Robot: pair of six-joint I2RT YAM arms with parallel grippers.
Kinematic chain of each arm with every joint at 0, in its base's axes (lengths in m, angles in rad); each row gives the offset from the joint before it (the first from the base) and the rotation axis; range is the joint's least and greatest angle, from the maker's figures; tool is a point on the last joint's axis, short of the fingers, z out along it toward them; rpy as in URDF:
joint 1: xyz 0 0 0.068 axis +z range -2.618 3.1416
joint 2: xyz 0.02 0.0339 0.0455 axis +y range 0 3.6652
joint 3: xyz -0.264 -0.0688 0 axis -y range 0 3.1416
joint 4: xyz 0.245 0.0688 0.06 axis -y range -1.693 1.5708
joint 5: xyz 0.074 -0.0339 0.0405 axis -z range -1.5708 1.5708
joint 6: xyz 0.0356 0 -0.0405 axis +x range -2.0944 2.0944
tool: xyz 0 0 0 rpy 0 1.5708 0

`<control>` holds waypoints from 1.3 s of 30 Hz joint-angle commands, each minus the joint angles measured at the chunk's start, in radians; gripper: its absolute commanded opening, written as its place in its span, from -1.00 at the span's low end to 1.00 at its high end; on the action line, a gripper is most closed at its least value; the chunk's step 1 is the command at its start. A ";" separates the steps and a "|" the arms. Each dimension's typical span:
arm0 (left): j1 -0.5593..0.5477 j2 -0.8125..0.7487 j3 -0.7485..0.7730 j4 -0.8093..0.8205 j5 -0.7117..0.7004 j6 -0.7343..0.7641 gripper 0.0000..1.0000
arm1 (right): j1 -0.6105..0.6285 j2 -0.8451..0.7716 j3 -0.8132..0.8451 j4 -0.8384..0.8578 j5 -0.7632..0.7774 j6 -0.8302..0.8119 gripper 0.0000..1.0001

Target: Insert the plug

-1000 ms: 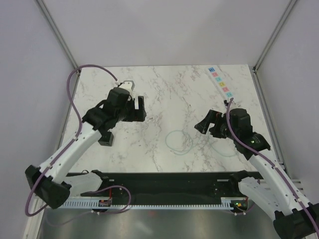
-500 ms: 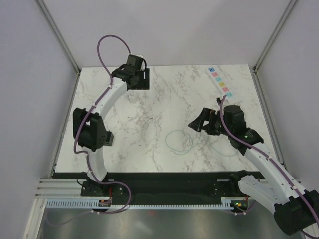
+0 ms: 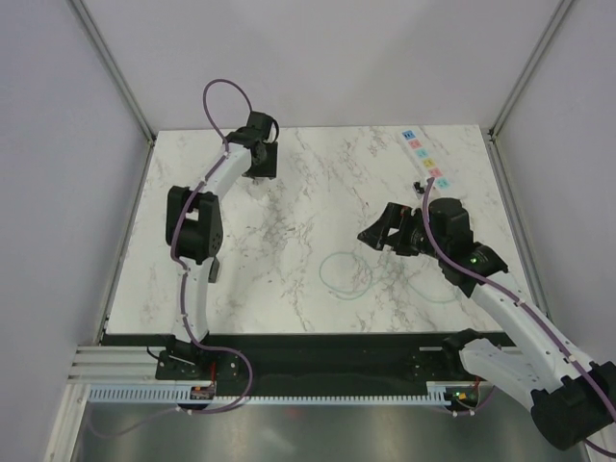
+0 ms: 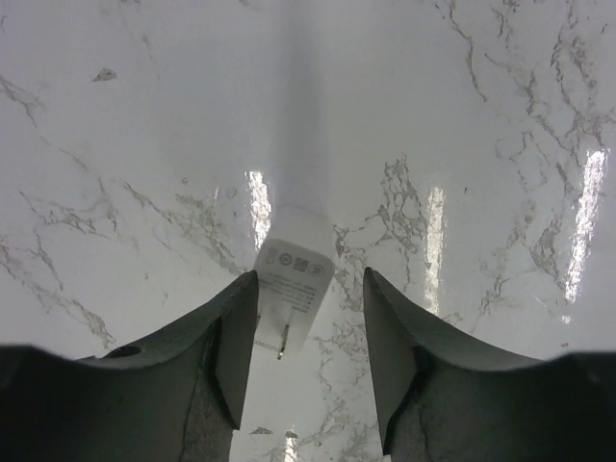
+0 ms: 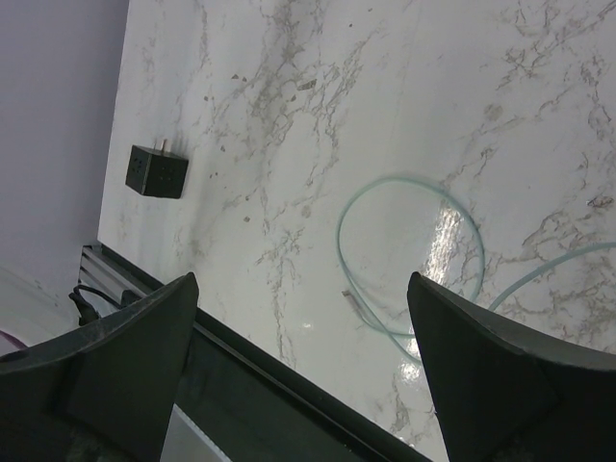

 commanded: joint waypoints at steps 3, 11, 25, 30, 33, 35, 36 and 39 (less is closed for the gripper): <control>0.013 0.029 0.046 -0.005 0.066 0.029 -0.07 | 0.003 -0.008 0.037 0.027 -0.034 0.002 0.96; 0.016 0.054 0.032 -0.020 0.072 0.032 0.22 | 0.002 -0.025 0.031 0.006 -0.033 0.002 0.96; 0.017 0.080 0.015 -0.033 0.029 0.149 0.10 | 0.002 0.007 0.014 0.038 -0.053 0.042 0.96; 0.017 0.050 0.020 -0.044 0.069 0.134 -0.86 | 0.003 0.035 0.005 0.068 -0.041 0.045 0.96; 0.016 -0.059 0.020 -0.047 0.217 0.039 -0.95 | 0.003 0.049 0.000 0.087 -0.033 0.039 0.96; 0.016 -0.176 -0.005 -0.019 0.439 -0.020 -0.95 | 0.003 0.061 0.011 0.117 -0.019 0.049 0.96; 0.014 -0.225 -0.028 0.008 0.526 -0.050 -0.95 | 0.003 0.064 0.022 0.136 -0.019 0.057 0.96; 0.007 -0.420 -0.216 0.247 0.869 -0.241 -0.95 | 0.002 0.079 0.027 0.242 -0.059 0.092 0.96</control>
